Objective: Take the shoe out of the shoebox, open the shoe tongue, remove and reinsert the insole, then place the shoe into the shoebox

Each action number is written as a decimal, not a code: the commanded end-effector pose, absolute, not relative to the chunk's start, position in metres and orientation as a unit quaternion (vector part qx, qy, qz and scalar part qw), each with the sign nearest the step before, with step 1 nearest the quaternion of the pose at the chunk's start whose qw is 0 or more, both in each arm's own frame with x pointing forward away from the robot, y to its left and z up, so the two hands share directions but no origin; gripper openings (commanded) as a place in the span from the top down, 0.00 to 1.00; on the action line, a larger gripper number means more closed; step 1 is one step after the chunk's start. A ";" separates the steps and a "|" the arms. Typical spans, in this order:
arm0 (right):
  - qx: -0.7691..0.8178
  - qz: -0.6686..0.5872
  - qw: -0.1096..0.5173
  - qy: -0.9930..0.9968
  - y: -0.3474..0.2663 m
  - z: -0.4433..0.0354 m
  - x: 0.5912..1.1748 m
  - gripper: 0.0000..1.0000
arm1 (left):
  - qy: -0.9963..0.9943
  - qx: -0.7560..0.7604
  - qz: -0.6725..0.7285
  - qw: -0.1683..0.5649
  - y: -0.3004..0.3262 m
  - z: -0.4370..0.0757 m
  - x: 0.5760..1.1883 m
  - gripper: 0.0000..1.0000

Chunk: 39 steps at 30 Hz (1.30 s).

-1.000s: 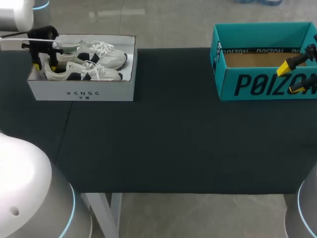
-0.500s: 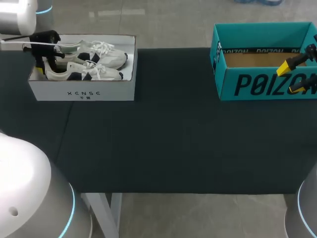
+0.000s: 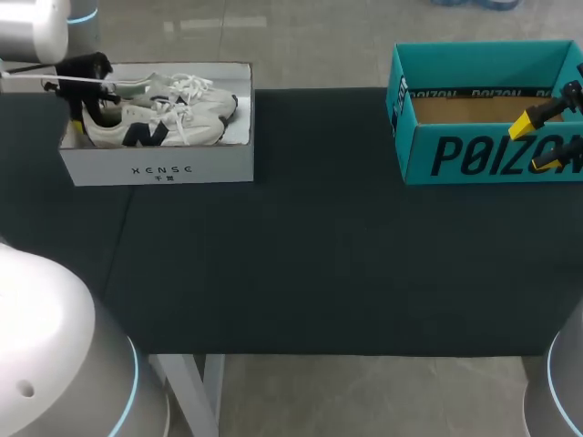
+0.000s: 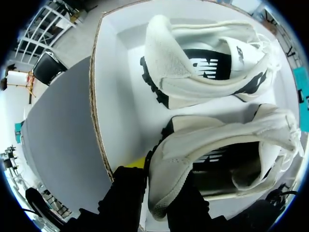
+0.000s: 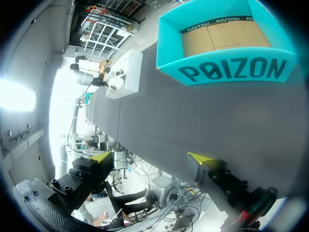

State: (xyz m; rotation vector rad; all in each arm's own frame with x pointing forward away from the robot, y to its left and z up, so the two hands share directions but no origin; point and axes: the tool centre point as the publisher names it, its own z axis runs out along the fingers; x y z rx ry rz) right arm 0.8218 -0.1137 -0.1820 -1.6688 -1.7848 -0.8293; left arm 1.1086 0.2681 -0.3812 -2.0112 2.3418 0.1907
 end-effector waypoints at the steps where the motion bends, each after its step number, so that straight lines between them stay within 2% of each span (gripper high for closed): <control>1: -0.622 -0.307 0.277 -0.665 -0.114 -0.182 0.822 0.00 | 0.764 -0.641 0.066 0.028 0.268 -0.369 1.110 1.00; 11: -0.622 -0.307 0.277 -0.665 -0.114 -0.182 0.822 0.00 | 0.765 -0.641 0.050 0.031 0.247 -0.288 1.104 1.00; 16: -0.622 -0.307 0.277 -0.665 -0.114 -0.182 0.822 0.00 | 0.813 -0.580 0.020 0.043 0.234 -0.238 1.104 1.00; 21: -0.622 -0.307 0.277 -0.665 -0.114 -0.182 0.822 0.00 | 0.879 -0.461 -0.008 0.121 0.216 -0.206 1.095 1.00; 25: -0.622 -0.307 0.277 -0.665 -0.114 -0.182 0.822 0.00 | 0.887 -0.427 0.002 0.175 0.203 -0.188 1.086 1.00; 27: -0.622 -0.307 0.277 -0.665 -0.114 -0.182 0.822 0.00 | 0.867 -0.457 0.009 0.200 0.199 -0.177 1.079 1.00; 39: -0.622 -0.307 0.277 -0.665 -0.114 -0.182 0.822 0.00 | 0.867 -0.457 0.009 0.200 0.199 -0.177 1.079 1.00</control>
